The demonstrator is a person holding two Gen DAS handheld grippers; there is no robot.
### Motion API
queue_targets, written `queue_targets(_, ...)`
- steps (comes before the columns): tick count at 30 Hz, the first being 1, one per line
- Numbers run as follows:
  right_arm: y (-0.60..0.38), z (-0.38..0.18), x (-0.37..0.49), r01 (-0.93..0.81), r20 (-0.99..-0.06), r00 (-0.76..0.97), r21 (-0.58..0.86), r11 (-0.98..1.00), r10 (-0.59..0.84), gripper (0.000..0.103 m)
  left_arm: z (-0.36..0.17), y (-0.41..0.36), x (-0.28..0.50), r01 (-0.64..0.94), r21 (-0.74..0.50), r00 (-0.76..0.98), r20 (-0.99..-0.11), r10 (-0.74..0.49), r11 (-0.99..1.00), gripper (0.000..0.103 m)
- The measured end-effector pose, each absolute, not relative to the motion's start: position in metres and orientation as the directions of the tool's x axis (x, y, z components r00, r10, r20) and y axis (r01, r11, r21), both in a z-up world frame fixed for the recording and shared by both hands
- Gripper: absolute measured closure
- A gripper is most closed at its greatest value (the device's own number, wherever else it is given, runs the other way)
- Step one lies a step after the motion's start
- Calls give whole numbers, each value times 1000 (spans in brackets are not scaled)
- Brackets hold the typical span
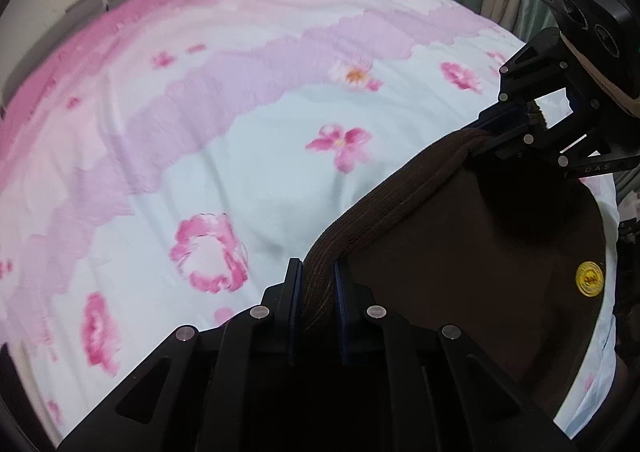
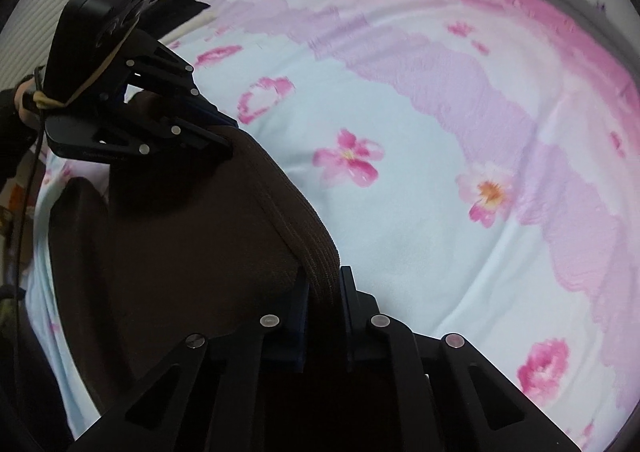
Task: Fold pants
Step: 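Grasp the brown pants' leg ends with both grippers and lift them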
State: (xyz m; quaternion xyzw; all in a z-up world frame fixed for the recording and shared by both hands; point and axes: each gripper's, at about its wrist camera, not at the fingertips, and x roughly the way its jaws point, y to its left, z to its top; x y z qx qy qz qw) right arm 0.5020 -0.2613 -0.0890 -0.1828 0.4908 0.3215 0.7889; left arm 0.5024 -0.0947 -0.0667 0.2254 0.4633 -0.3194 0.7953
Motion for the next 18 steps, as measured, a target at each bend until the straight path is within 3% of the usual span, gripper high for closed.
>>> queue_targets(9, -241, -21, 412, -682, -801, 544, -246, 689, 252, 90, 4, -84, 402, 685, 169, 521, -794, -314, 709, 87)
queue_targets(18, -216, -6, 285, -625, -686, 699, -452, 637, 200, 90, -10, -69, 268, 635, 205, 608, -727, -319, 744, 87)
